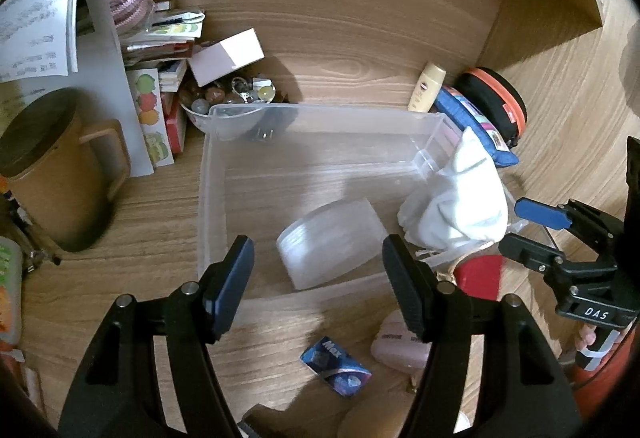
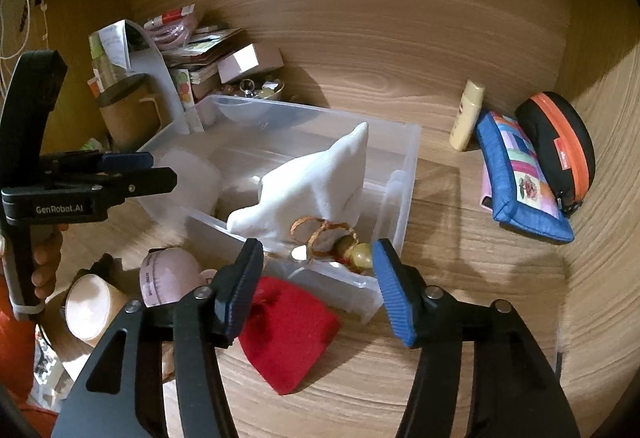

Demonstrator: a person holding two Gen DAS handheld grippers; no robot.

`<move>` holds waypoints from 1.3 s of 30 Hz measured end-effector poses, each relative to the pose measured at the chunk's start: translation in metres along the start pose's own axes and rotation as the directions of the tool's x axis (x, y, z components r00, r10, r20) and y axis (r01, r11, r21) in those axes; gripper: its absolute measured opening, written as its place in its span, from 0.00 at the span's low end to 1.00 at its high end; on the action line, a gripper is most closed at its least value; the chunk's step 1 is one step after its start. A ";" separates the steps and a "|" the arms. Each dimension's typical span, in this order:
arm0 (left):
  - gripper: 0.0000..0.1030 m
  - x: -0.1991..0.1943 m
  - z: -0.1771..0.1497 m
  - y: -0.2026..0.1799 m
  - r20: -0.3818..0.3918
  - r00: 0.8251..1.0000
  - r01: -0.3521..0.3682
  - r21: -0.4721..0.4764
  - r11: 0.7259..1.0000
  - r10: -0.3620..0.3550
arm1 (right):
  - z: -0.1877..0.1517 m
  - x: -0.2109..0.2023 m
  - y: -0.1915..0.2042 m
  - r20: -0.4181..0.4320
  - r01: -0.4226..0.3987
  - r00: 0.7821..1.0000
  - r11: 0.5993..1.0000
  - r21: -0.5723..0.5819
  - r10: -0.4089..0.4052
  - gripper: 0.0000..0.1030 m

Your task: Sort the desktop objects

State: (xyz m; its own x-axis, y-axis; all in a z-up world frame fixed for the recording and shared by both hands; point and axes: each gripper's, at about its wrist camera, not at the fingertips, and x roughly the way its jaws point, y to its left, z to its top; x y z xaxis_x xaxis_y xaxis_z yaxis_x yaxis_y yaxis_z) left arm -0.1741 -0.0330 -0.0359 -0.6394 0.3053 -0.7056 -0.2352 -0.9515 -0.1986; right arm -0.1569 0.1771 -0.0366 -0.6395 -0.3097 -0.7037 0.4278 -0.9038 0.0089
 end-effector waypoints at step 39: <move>0.88 -0.102 -0.041 -0.028 0.195 0.971 -0.148 0.037 0.988 0.138 | -0.039 -0.066 0.011 0.080 -0.005 0.997 0.997 0.078 -0.001 0.74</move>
State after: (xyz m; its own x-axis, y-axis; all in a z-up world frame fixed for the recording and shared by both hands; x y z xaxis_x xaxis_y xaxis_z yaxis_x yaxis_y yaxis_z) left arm -0.0724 -0.0396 0.0142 -0.7958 0.1727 -0.5804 -0.1646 -0.9841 -0.0671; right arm -0.0851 0.1986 -0.0173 -0.6893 -0.3312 -0.6443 0.3800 -0.9225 0.0677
